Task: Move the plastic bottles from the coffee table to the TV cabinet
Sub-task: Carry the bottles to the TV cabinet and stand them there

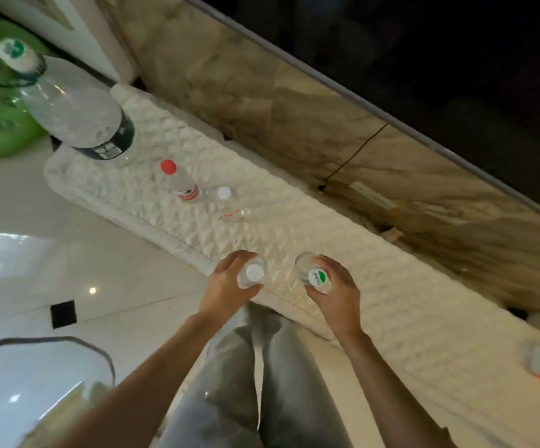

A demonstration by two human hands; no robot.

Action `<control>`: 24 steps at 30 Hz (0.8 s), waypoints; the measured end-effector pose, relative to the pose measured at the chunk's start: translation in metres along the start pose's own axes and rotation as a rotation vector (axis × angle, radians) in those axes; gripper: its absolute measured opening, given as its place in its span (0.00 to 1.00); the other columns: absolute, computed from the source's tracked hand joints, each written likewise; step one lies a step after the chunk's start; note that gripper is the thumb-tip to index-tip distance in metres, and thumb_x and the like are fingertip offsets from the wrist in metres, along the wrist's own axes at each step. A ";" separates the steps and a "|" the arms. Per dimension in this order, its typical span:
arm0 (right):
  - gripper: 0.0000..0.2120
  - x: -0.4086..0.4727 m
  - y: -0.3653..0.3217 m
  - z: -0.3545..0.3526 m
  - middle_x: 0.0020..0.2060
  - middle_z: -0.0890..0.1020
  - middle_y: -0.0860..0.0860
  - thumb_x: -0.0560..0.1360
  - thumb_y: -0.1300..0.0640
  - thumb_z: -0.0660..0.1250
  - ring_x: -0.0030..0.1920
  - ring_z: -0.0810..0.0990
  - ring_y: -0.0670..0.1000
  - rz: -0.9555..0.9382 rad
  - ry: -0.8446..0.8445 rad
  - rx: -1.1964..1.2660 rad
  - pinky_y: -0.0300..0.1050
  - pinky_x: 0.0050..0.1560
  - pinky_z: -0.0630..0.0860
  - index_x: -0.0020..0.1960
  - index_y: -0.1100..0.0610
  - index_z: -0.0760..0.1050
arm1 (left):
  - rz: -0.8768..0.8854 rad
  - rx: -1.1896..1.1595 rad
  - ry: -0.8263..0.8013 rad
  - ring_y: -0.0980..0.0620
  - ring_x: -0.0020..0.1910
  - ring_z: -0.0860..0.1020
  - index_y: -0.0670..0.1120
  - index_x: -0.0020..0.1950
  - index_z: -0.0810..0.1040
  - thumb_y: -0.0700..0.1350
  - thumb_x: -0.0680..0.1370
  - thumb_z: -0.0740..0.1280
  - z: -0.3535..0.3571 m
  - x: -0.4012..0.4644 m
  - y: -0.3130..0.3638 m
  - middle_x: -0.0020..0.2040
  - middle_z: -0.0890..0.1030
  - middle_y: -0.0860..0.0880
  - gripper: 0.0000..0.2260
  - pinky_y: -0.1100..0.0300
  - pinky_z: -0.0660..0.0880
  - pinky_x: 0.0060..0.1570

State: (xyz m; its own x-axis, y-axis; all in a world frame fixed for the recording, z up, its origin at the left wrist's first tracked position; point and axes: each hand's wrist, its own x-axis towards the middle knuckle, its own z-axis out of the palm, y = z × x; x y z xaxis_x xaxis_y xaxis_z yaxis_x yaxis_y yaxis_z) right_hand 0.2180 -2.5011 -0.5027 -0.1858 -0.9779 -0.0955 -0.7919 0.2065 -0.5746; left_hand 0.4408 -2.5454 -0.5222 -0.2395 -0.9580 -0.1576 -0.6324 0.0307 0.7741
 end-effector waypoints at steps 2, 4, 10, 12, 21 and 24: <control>0.29 0.006 0.011 0.016 0.56 0.81 0.53 0.61 0.59 0.81 0.55 0.80 0.52 0.099 0.028 0.032 0.43 0.55 0.76 0.60 0.56 0.76 | 0.019 0.009 -0.050 0.47 0.53 0.79 0.46 0.59 0.77 0.44 0.62 0.80 0.007 0.019 -0.011 0.59 0.79 0.48 0.27 0.53 0.78 0.52; 0.28 0.012 0.022 0.032 0.56 0.81 0.51 0.62 0.58 0.80 0.56 0.79 0.51 0.177 0.056 0.047 0.39 0.55 0.75 0.60 0.54 0.76 | 0.038 0.027 -0.095 0.47 0.53 0.79 0.45 0.59 0.77 0.44 0.62 0.80 0.017 0.035 -0.021 0.59 0.79 0.48 0.27 0.57 0.77 0.53; 0.25 0.021 0.049 0.066 0.54 0.82 0.52 0.63 0.60 0.79 0.54 0.80 0.52 0.273 0.148 0.082 0.47 0.54 0.78 0.58 0.56 0.77 | 0.151 0.047 -0.202 0.45 0.53 0.80 0.42 0.58 0.78 0.42 0.62 0.80 0.050 0.061 -0.050 0.58 0.79 0.45 0.26 0.54 0.79 0.50; 0.24 0.023 0.057 0.073 0.54 0.82 0.52 0.63 0.60 0.79 0.54 0.80 0.52 0.276 0.161 0.083 0.48 0.54 0.79 0.58 0.56 0.77 | 0.148 0.044 -0.217 0.45 0.53 0.80 0.42 0.58 0.77 0.42 0.62 0.80 0.057 0.068 -0.057 0.58 0.79 0.45 0.26 0.54 0.79 0.50; 0.23 0.028 0.084 0.102 0.54 0.82 0.50 0.65 0.58 0.77 0.53 0.80 0.49 0.324 0.181 0.104 0.49 0.53 0.79 0.58 0.55 0.76 | 0.127 0.040 -0.187 0.49 0.51 0.79 0.42 0.57 0.78 0.42 0.61 0.81 0.079 0.087 -0.077 0.56 0.80 0.46 0.27 0.61 0.76 0.51; 0.23 0.030 0.086 0.103 0.53 0.82 0.50 0.65 0.58 0.77 0.51 0.80 0.48 0.336 0.197 0.120 0.44 0.52 0.78 0.58 0.55 0.77 | 0.128 0.040 -0.192 0.50 0.52 0.79 0.42 0.58 0.78 0.42 0.61 0.81 0.082 0.093 -0.076 0.56 0.80 0.46 0.27 0.68 0.72 0.52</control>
State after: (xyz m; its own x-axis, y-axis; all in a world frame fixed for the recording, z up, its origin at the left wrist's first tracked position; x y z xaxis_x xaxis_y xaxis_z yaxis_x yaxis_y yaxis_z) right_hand 0.2045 -2.5161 -0.6385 -0.5398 -0.8296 -0.1428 -0.5969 0.4968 -0.6300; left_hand 0.4062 -2.6131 -0.6461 -0.4529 -0.8740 -0.1763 -0.6158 0.1636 0.7707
